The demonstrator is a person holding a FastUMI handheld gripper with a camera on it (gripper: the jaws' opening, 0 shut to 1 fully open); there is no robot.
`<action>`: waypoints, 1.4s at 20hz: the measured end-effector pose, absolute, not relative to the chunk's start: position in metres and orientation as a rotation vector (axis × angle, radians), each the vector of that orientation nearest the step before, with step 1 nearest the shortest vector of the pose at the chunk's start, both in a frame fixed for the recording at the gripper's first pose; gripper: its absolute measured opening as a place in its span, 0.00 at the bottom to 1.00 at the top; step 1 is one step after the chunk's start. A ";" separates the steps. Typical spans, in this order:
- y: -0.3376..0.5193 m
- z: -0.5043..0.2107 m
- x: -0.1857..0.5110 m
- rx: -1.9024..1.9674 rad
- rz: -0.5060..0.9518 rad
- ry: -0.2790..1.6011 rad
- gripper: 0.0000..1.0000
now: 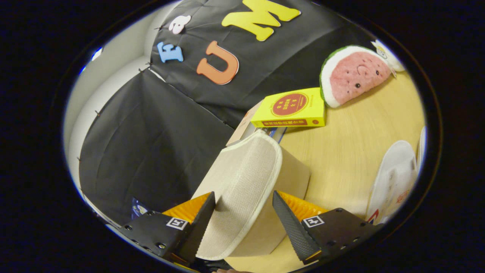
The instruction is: Open the storage box then place both shoes into the box .Put the left shoe in first, then the right shoe, with the right side of both shoes facing outward in a uniform manner.
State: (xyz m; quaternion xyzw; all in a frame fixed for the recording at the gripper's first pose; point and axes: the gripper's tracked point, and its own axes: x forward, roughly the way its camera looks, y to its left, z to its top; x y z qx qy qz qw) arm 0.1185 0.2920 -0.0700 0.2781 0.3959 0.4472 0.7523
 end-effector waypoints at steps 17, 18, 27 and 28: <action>0.286 -0.038 0.112 0.454 0.853 0.853 0.07; 0.287 -0.039 0.111 0.423 0.843 0.852 0.07; 0.326 0.054 0.090 0.411 0.782 0.818 0.07; 0.337 0.066 0.086 0.385 0.786 0.804 0.07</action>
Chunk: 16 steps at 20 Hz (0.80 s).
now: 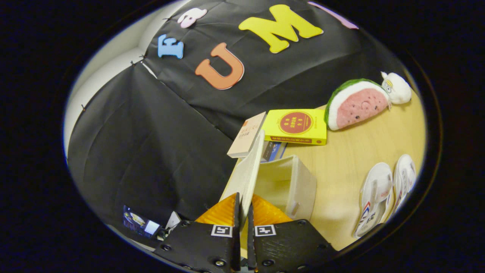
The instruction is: Open the storage box then place both shoes into the box .Put the left shoe in first, then the right shoe, with the right side of both shoes facing outward in a uniform manner.
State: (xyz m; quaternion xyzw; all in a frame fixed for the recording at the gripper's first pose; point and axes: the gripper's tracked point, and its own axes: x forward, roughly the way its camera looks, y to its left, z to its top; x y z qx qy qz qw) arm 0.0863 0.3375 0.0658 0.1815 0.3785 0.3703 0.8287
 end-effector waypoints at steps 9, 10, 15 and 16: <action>0.448 0.127 0.054 0.320 0.819 0.780 0.10; 0.464 0.129 0.050 0.329 0.835 0.779 0.11; 0.525 0.124 0.038 0.273 0.874 0.754 0.19; 0.539 0.123 0.035 0.246 0.897 0.760 0.32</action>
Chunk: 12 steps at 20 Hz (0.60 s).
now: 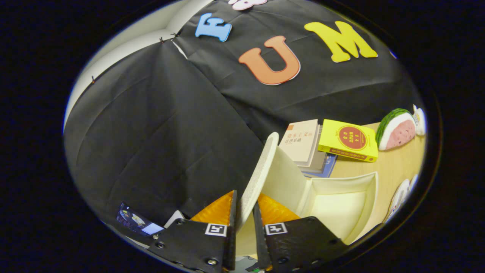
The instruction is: Open the storage box then place both shoes into the box .Put the left shoe in first, then the right shoe, with the right side of both shoes facing outward in a uniform manner.
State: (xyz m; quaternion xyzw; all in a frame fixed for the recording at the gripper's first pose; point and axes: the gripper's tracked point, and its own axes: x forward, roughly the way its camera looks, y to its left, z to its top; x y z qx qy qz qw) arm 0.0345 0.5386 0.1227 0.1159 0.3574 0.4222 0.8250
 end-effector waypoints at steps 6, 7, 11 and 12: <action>0.544 0.130 0.018 0.138 0.944 0.695 0.95; 0.538 0.128 0.020 0.129 0.938 0.693 0.95; 0.495 0.128 0.045 0.110 0.860 0.662 0.96; 0.480 0.127 0.053 0.098 0.827 0.652 0.95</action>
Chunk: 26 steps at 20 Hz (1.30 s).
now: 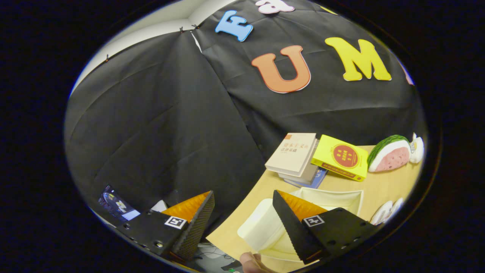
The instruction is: Open the storage box then place both shoes into the box .Put the left shoe in first, then the right shoe, with the right side of both shoes facing outward in a uniform manner.
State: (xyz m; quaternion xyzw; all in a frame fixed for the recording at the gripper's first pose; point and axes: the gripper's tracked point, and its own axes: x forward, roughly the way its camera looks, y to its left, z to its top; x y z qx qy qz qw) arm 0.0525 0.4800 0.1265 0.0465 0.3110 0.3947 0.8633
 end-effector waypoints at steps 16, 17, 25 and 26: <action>0.195 -0.001 0.117 -0.066 0.398 0.866 0.95; 0.176 -0.015 0.119 -0.085 0.372 0.884 0.95; 0.086 -0.109 0.114 -0.268 0.244 1.039 0.95; 0.083 -0.118 0.111 -0.258 0.247 1.061 0.95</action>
